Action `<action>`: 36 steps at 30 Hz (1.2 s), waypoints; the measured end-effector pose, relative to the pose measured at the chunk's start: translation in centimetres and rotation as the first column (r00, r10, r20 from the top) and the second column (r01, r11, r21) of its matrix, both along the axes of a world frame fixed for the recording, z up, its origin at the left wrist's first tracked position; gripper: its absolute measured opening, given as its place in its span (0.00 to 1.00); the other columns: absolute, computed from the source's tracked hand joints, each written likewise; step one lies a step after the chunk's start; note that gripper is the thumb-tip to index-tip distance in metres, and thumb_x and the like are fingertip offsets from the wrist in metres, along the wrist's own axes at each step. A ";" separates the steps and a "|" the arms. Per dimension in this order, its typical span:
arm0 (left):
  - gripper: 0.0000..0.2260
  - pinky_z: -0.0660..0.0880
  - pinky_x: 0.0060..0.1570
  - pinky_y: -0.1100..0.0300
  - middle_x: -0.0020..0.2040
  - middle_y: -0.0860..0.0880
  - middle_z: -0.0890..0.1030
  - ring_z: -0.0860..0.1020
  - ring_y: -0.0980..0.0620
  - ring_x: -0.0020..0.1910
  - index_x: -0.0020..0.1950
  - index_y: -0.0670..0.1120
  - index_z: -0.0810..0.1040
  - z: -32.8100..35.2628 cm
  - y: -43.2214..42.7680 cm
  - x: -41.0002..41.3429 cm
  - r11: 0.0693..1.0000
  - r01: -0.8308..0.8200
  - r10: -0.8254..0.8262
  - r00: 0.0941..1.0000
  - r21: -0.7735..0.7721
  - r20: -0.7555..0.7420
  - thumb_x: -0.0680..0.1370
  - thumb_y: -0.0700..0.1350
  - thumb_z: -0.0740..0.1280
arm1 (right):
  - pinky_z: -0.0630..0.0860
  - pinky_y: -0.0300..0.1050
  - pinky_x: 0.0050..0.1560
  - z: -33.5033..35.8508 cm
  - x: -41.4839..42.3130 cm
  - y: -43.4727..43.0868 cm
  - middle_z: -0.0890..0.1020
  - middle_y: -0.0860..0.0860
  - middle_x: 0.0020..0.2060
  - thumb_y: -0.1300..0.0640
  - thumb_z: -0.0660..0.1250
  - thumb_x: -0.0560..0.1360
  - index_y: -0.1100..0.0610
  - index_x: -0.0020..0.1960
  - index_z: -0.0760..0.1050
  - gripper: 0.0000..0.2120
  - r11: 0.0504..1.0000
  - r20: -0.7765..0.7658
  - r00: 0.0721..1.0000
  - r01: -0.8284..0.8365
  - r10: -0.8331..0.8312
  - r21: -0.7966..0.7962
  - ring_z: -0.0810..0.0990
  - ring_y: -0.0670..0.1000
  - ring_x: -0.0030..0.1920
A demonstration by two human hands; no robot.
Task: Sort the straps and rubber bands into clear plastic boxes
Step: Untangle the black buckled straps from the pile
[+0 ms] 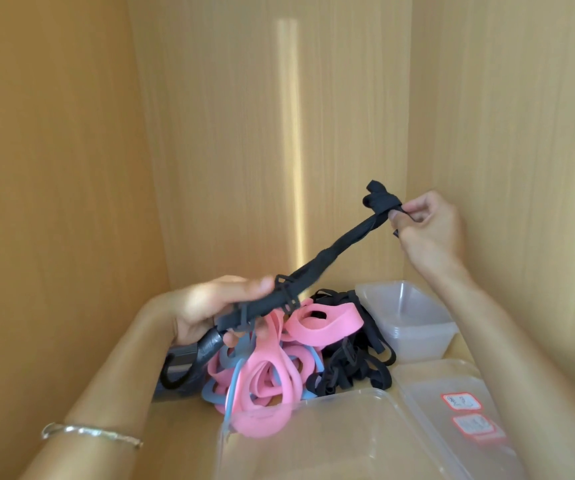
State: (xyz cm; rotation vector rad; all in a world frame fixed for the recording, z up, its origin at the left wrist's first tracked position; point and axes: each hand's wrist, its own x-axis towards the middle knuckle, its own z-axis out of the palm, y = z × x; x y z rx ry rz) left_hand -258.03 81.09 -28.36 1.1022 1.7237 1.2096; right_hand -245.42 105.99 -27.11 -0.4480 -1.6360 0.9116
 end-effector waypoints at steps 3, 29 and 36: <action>0.36 0.65 0.20 0.67 0.39 0.45 0.81 0.72 0.55 0.26 0.55 0.38 0.79 0.5 0.1 0.9 0.999 0.034 -0.036 0.990 -0.018 -0.139 0.58 0.62 0.78 | 0.70 0.41 0.33 -0.3 -0.3 -0.1 0.81 0.50 0.36 0.59 0.68 0.76 0.50 0.39 0.70 0.10 0.998 0.037 0.999 0.023 -0.025 0.056 0.82 0.55 0.41; 0.08 0.59 0.18 0.69 0.31 0.53 0.70 0.64 0.59 0.23 0.44 0.44 0.78 3.2 0.5 1.7 0.808 -0.393 0.313 0.917 0.439 0.247 0.71 0.47 0.71 | 0.73 0.47 0.38 -0.6 -0.1 -6.1 0.84 0.53 0.36 0.65 0.72 0.71 0.52 0.37 0.78 0.10 0.701 0.744 0.510 -0.709 0.431 0.080 0.78 0.49 0.34; 0.17 0.61 0.20 0.67 0.27 0.49 0.73 0.64 0.56 0.19 0.35 0.46 0.75 2.0 0.7 0.2 0.696 -0.626 0.699 0.703 0.351 -0.130 0.73 0.58 0.70 | 0.70 0.34 0.28 0.9 1.8 -7.1 0.80 0.49 0.29 0.72 0.72 0.70 0.54 0.35 0.77 0.14 0.567 0.676 0.367 -0.818 0.639 -0.092 0.74 0.43 0.28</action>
